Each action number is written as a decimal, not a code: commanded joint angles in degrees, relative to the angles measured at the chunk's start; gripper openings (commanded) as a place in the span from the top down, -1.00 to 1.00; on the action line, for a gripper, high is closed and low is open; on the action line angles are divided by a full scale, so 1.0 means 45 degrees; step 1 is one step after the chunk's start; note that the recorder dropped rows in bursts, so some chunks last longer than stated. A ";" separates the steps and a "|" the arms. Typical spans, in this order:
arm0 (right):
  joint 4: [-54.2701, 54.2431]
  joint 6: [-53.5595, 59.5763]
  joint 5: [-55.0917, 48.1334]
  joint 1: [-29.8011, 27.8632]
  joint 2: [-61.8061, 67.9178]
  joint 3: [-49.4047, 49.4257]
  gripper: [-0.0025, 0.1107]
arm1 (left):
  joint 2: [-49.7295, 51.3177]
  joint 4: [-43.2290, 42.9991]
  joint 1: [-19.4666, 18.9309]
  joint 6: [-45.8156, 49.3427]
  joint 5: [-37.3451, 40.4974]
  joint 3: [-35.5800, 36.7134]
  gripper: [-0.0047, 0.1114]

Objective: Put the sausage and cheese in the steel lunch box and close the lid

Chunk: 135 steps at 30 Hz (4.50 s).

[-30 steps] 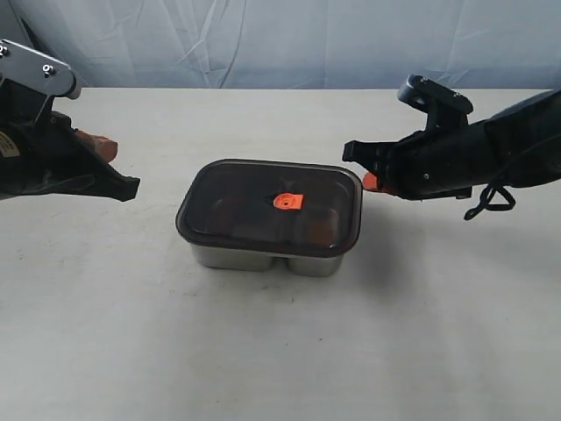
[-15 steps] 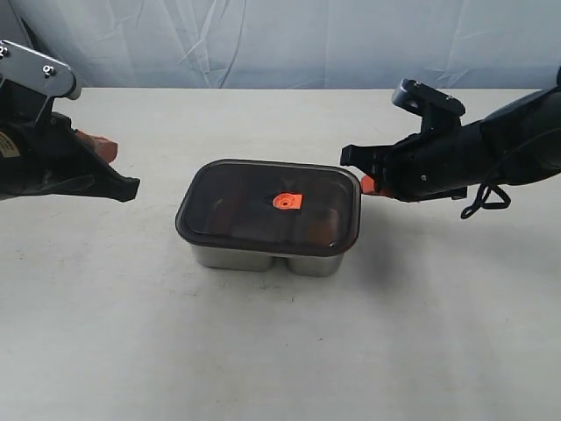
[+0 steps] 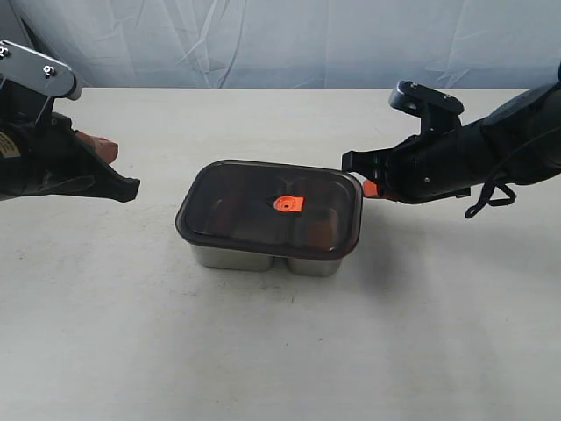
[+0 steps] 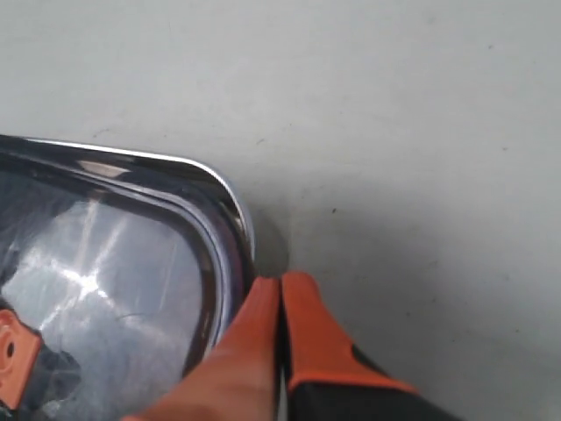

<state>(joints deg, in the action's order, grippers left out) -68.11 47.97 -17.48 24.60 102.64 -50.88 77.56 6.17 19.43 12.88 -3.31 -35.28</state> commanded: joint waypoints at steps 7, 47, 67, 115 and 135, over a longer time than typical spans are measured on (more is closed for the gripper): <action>0.1113 -0.0081 0.0409 0.0009 -0.0026 -0.0066 0.96 | 0.0027 0.0106 0.0029 -0.0078 0.0102 -0.0041 0.91; 0.4447 -0.4343 -0.0150 0.0647 0.0193 -0.0579 0.96 | 0.0027 -0.0134 0.0029 -0.0105 0.0178 -0.0041 0.91; 1.0561 -0.9040 -0.1379 0.0609 0.0034 -0.0979 0.96 | 0.0027 -0.0133 0.0029 -0.0105 0.0281 -0.0041 0.91; 1.2366 -1.0660 -0.1702 0.3291 -0.0076 -0.2111 0.96 | 0.2849 -0.3012 0.3055 -0.0884 -0.0885 -0.0794 0.91; 1.2474 -1.1240 -0.2649 0.4633 0.0187 -0.2086 0.96 | 0.3303 -0.3487 0.4335 -0.1712 0.0642 -0.0770 0.91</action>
<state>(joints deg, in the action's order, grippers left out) -11.66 -2.09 -26.52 45.10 102.38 -60.79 91.37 -9.30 38.58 5.28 -1.14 -38.98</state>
